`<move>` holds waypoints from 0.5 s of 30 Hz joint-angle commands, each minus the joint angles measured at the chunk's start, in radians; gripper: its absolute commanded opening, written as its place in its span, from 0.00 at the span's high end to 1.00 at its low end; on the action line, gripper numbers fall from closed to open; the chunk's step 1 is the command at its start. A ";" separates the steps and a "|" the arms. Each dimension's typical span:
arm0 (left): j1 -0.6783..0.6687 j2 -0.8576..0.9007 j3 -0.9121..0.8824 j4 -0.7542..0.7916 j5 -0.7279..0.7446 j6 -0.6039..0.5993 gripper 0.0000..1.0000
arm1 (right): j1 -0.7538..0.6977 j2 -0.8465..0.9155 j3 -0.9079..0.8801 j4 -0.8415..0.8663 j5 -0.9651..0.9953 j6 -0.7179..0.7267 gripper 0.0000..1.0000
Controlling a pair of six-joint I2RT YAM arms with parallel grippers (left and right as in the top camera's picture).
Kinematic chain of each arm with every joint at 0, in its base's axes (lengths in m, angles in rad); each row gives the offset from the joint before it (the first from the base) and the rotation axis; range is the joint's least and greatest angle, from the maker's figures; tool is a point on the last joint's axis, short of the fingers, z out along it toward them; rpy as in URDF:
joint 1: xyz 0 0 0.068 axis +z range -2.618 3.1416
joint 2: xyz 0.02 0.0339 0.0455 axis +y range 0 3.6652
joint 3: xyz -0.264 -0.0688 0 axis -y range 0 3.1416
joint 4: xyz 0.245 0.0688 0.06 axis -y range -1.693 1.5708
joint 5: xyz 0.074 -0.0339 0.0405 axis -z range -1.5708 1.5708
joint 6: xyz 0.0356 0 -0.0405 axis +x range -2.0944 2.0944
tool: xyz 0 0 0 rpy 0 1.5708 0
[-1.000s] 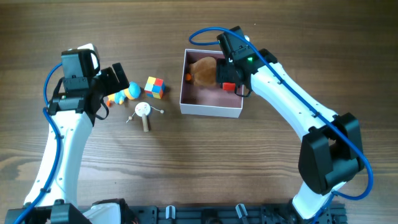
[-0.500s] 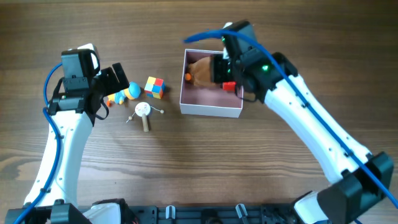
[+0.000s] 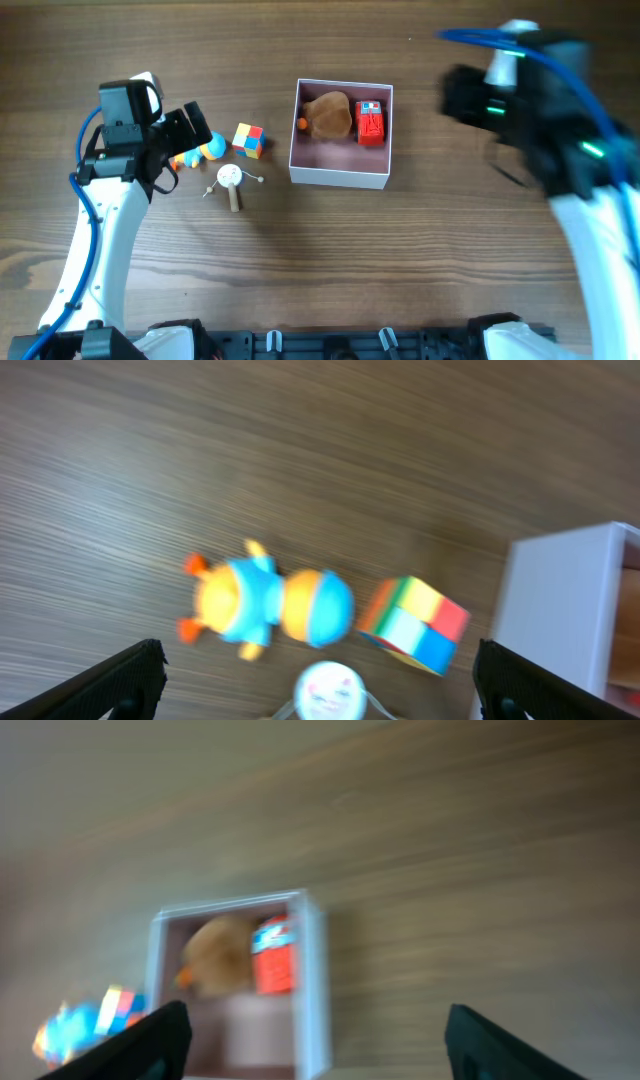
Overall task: Pack container
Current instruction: 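Grasp the colour cube puzzle with the left gripper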
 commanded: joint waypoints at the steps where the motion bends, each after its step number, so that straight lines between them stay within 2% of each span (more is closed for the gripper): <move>1: 0.005 0.004 0.017 0.022 0.198 -0.079 0.00 | -0.169 -0.068 0.005 -0.076 0.022 0.002 0.07; 3: -0.014 0.004 0.018 0.036 0.205 -0.071 0.00 | -0.248 -0.071 0.005 -0.125 0.022 0.001 0.01; 6: -0.061 0.008 0.042 0.014 0.167 -0.006 0.00 | -0.311 -0.055 -0.003 -0.158 0.024 0.002 0.01; 10: -0.142 0.047 0.151 -0.102 0.052 0.082 0.00 | -0.327 -0.022 -0.014 -0.159 0.026 0.002 0.01; 15: -0.220 0.187 0.336 -0.290 -0.065 0.193 0.00 | -0.327 0.027 -0.014 -0.159 0.025 0.002 0.00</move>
